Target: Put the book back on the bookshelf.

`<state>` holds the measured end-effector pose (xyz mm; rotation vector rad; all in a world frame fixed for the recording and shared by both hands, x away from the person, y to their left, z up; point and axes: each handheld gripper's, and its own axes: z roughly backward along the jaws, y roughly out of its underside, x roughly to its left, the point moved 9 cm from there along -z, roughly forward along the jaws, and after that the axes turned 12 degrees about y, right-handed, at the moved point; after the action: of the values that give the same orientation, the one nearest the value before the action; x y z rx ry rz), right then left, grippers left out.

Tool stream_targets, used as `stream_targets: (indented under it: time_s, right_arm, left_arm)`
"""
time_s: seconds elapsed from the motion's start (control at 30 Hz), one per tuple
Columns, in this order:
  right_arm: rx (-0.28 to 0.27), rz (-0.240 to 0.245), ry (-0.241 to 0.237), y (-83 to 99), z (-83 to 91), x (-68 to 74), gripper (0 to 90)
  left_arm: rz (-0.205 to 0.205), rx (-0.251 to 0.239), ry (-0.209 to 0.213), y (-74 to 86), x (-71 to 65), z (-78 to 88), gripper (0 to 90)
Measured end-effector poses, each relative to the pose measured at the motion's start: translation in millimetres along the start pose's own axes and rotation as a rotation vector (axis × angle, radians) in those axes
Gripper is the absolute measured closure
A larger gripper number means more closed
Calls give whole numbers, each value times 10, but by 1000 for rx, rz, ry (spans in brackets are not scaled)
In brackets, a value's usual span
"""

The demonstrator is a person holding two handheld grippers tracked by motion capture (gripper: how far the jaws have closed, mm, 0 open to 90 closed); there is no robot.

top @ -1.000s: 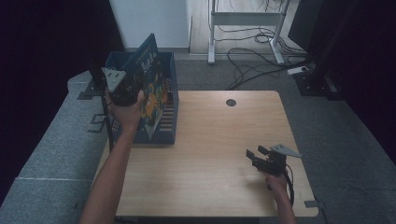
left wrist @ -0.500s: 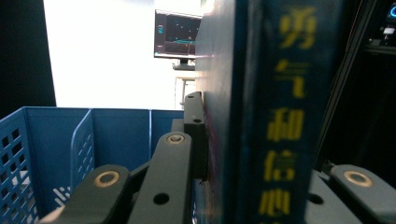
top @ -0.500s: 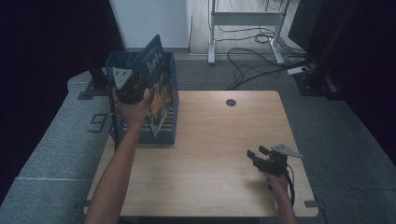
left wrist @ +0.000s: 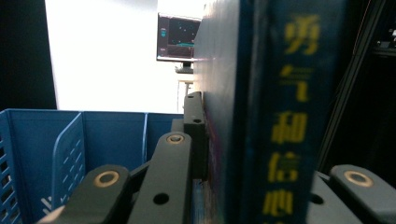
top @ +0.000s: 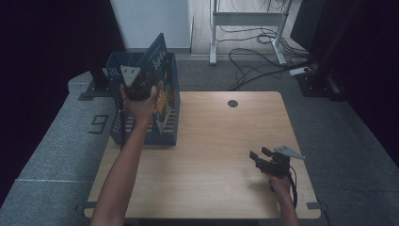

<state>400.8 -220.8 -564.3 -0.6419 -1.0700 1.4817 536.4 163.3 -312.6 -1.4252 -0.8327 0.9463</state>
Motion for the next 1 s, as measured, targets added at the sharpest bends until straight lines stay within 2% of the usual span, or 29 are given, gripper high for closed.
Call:
stream_targets:
  time_s: [0.17,0.3,0.5,0.57,0.63,0.87,1.0]
  right_arm:
    - [-7,10,3,-11,10,9,339]
    - [-8,13,3,-13,12,20,338]
    - [-9,19,1,-14,15,30,338]
    - [-6,20,3,-14,24,30,338]
    - [-10,18,5,-20,30,19,338]
    - [-12,19,1,-22,44,23,338]
    - [-8,22,2,-15,36,23,337]
  left_arm:
    - [9,-17,-15,29,47,-35,818]
    - [-3,-23,-25,38,59,-68,818]
    - [-39,-59,-29,60,-22,-108,819]
    - [-61,-56,-15,77,-74,-128,818]
    - [-83,-37,-18,135,-102,-160,818]
    - [-55,-12,-30,348,-26,-211,818]
    - [-38,6,-24,453,-5,-226,817]
